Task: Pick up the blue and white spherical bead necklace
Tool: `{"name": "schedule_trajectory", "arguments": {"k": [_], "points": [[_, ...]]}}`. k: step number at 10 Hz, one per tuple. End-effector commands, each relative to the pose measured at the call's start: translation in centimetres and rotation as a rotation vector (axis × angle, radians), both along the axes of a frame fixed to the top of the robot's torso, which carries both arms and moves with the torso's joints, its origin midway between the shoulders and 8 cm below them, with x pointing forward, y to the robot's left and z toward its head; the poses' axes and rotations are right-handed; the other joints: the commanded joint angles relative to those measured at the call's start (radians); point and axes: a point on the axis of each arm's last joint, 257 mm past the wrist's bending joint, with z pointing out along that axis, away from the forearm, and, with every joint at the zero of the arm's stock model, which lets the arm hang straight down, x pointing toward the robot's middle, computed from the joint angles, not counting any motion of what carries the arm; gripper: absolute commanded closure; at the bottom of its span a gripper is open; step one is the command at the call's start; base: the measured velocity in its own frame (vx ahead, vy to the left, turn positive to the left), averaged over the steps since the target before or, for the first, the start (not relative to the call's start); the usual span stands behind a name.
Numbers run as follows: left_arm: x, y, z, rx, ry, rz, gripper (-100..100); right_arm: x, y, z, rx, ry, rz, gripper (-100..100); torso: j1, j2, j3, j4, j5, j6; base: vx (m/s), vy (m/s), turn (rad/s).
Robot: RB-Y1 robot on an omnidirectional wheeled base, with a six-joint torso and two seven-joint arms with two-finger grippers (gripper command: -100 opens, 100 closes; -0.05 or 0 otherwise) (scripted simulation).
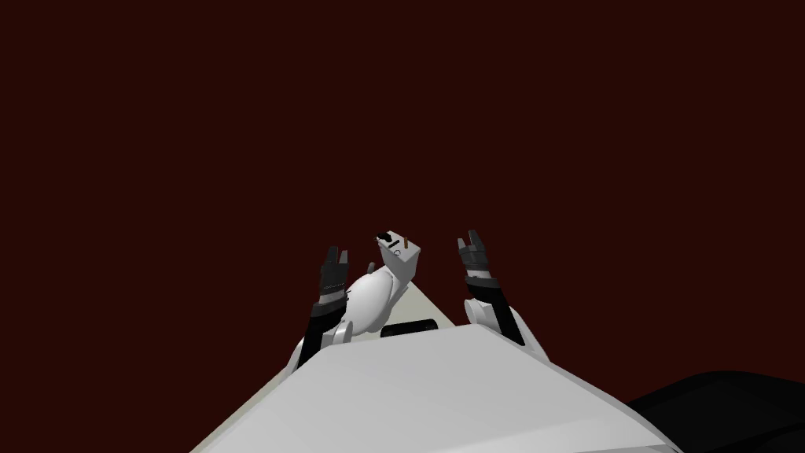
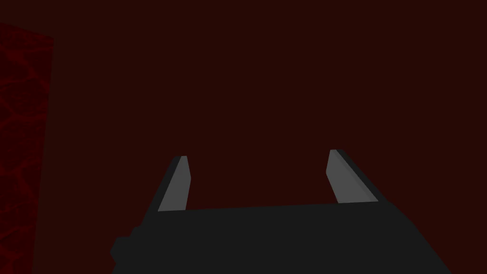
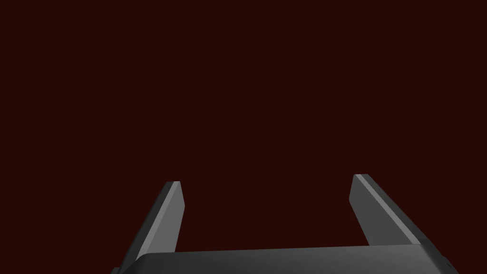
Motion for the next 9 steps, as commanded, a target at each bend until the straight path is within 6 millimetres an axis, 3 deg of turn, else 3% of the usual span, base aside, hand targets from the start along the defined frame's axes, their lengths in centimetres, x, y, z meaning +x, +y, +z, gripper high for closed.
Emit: {"name": "schedule_trajectory", "arguments": {"k": [1, 9], "points": [[0.6, -0.5, -0.9, 0.032, 0.035, -0.027, -100, 0.0, 0.0, 0.0, 0.0, 0.0, 0.0, 0, 0.0, 0.0, 0.0, 0.0, 0.0, 0.0, 0.007, 0.002, -0.036], [4.8, -2.1, -7.1, 0.065, 0.251, -0.091, -100, 0.0, 0.0, 0.0, 0.0, 0.0, 0.0, 0, 0.001, -0.002, -0.001, -0.001, 0.0, 0.0, 0.027, 0.009, -0.045]]}}
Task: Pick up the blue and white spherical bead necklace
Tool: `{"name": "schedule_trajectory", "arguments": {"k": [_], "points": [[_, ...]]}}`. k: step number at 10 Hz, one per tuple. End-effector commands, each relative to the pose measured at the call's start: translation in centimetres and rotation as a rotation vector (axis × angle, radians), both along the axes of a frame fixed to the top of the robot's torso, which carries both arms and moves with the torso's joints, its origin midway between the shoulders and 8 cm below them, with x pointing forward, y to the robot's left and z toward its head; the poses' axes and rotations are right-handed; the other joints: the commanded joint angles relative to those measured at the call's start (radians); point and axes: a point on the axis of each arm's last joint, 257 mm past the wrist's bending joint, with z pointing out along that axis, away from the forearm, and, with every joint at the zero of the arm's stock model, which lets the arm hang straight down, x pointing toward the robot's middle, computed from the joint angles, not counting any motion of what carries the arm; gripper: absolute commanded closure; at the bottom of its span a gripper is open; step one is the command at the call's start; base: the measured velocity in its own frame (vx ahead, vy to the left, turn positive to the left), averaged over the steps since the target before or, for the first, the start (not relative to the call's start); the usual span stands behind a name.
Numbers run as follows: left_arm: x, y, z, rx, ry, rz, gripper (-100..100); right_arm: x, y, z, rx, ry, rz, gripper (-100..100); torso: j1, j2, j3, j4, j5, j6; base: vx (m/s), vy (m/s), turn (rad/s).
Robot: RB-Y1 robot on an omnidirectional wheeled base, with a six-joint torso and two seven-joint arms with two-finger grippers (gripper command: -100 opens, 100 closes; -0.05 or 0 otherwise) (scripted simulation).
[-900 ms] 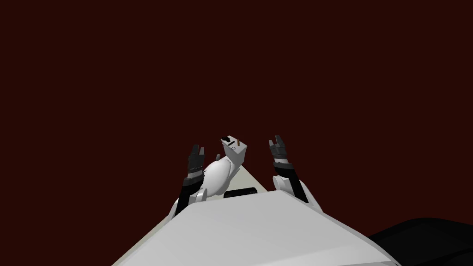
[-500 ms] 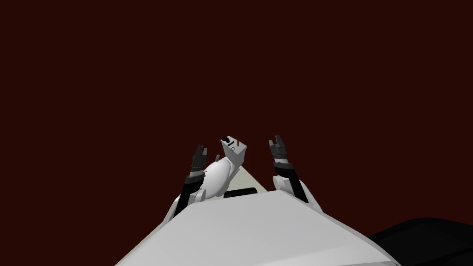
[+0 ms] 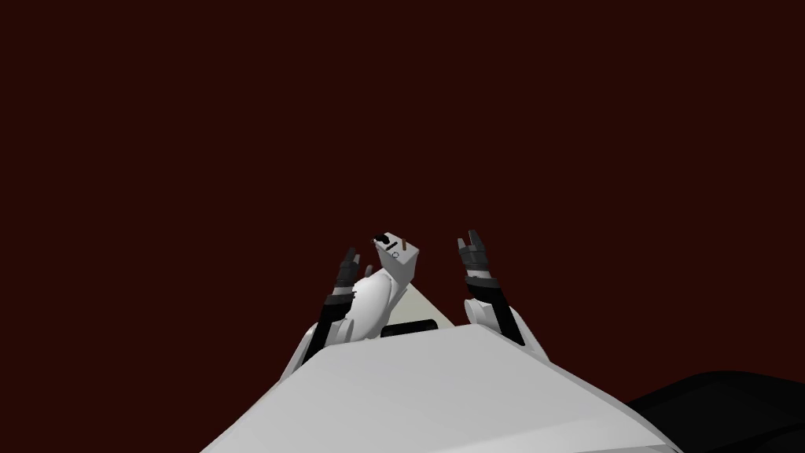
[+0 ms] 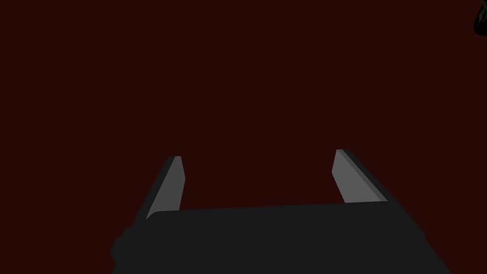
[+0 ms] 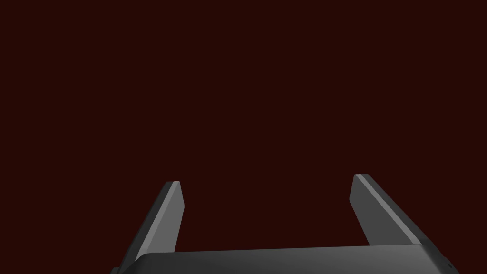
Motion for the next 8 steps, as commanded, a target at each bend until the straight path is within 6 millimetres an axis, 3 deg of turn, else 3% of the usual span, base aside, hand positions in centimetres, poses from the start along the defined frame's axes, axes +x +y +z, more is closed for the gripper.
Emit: {"name": "schedule_trajectory", "arguments": {"k": [1, 8], "points": [[0.9, -0.2, -1.7, 0.0, 0.057, -0.006, -100, 0.0, 0.0, 0.0, 0.0, 0.0, 0.0, 0, 0.0, 0.0, 0.0, 0.0, 0.0, 0.0, 0.032, 0.01, -0.061], [3.9, -1.3, -8.3, 0.006, 0.272, -0.025, -100, 0.0, 0.0, 0.0, 0.0, 0.0, 0.0, 0, 0.0, 0.0, 0.0, 0.0, 0.0, 0.0, 0.031, 0.012, -0.051]]}}
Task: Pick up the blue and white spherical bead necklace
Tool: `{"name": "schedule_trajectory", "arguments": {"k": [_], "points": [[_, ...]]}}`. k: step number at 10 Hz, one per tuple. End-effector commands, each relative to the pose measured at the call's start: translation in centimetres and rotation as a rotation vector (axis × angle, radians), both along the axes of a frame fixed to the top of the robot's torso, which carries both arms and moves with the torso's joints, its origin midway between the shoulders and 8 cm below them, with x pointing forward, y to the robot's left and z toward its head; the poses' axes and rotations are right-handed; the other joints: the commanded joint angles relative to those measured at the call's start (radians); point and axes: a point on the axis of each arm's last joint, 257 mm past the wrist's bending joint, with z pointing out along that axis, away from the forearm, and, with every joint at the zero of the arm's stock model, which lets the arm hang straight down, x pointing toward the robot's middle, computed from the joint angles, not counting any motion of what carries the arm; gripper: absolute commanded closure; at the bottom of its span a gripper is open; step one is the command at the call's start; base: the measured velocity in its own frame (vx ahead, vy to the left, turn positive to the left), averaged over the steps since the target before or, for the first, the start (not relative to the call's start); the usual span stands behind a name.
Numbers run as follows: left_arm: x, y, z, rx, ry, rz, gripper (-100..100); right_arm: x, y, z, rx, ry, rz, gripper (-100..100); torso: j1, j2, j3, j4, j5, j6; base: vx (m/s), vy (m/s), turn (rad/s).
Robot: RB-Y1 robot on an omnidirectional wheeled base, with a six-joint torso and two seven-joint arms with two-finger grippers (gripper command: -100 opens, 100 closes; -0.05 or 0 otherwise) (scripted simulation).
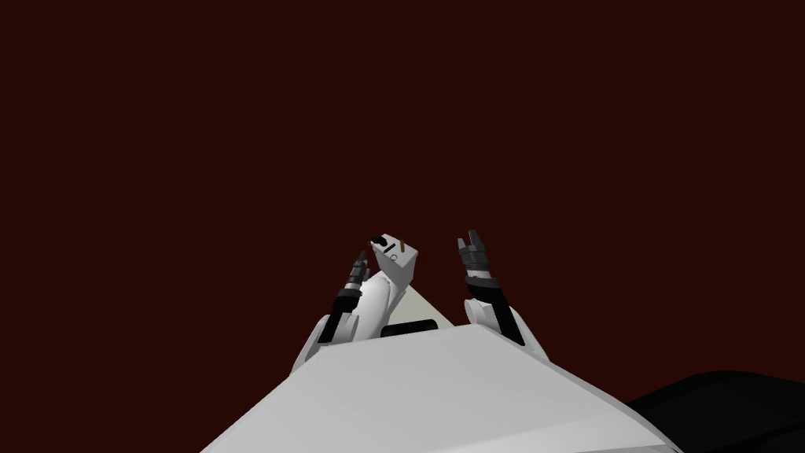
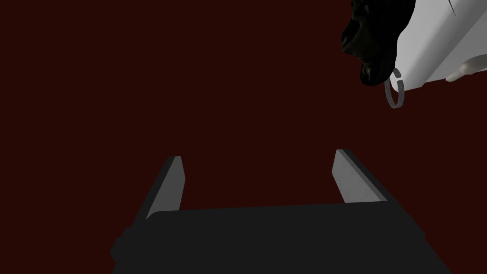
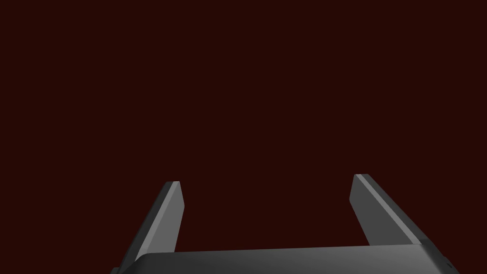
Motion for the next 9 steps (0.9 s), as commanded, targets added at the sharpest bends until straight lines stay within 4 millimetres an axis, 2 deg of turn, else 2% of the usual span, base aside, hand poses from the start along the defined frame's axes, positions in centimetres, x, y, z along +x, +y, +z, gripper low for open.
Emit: {"name": "schedule_trajectory", "arguments": {"k": [1, 9], "points": [[0.5, -0.3, -1.4, 0.003, 0.048, -0.003, -100, 0.0, 0.0, 0.0, 0.0, 0.0, 0.0, 0, 0.0, 0.0, 0.0, 0.0, 0.0, 0.0, 0.025, 0.011, -0.053], [2.4, -1.6, -8.3, 0.003, 0.27, -0.007, -100, 0.0, 0.0, 0.0, 0.0, 0.0, 0.0, 0, -0.001, 0.002, 0.001, 0.0, 0.0, 0.0, -0.002, 0.006, -0.019]]}}
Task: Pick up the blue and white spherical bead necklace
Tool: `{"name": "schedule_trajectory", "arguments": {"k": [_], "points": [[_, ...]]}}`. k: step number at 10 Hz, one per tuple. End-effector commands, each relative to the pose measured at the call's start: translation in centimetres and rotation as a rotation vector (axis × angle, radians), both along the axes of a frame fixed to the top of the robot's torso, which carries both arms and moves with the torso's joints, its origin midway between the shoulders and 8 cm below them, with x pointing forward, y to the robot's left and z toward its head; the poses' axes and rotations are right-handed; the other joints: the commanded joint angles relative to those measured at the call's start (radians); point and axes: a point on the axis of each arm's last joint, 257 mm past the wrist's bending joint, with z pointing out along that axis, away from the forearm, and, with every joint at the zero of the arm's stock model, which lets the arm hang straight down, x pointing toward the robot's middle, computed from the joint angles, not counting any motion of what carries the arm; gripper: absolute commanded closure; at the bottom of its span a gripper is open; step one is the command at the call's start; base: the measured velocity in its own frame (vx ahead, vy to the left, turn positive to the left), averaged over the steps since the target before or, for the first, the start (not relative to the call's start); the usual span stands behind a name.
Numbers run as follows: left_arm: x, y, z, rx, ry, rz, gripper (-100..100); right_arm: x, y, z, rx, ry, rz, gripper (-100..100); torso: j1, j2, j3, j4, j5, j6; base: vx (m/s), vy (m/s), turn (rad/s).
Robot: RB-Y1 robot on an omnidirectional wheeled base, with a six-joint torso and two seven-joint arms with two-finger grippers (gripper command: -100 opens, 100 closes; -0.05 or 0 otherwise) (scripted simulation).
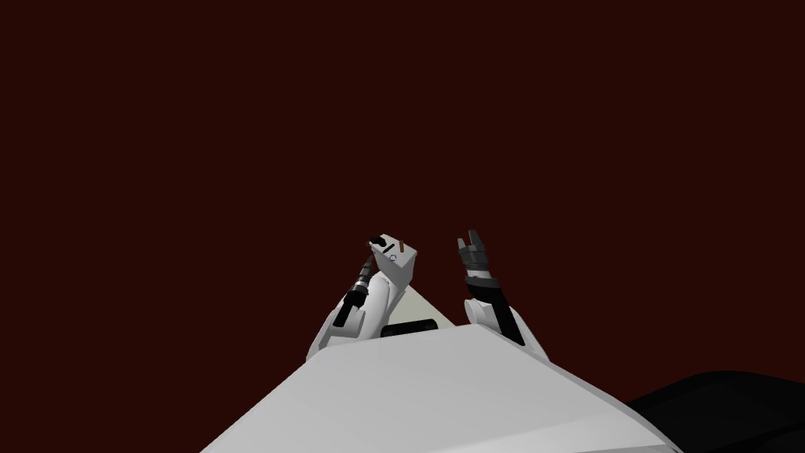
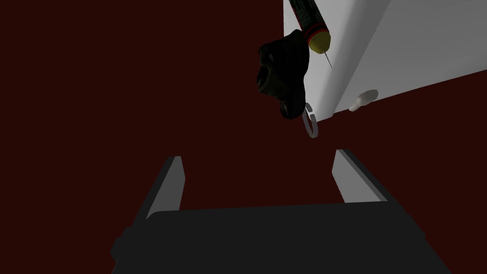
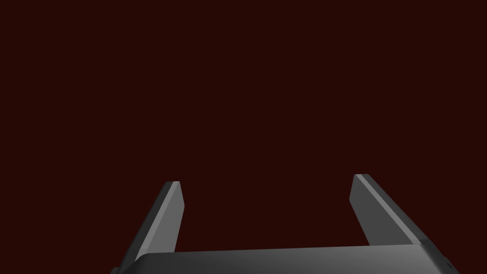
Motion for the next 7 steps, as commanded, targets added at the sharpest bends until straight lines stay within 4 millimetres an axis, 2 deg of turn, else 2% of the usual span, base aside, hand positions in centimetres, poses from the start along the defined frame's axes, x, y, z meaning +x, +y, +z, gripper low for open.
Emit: {"name": "schedule_trajectory", "arguments": {"k": [1, 2, 7], "points": [[0.38, -0.2, -1.6, -0.001, 0.053, 0.001, -100, 0.0, 0.0, 0.0, 0.0, 0.0, 0.0, 0, 0.0, 0.0, 0.0, 0.0, 0.0, 0.0, -0.016, 0.018, -0.056], [0.53, -0.44, -2.59, -0.002, 0.086, 0.001, -100, 0.0, 0.0, 0.0, 0.0, 0.0, 0.0, 0, 0.001, 0.0, 0.0, 0.0, 0.0, 0.0, -0.011, 0.013, -0.039], [0.53, -0.44, -2.59, -0.002, 0.086, 0.001, -100, 0.0, 0.0, 0.0, 0.0, 0.0, 0.0, 0, -0.001, -0.001, 0.0, 0.0, 0.0, 0.0, 0.002, -0.002, 0.005]]}}
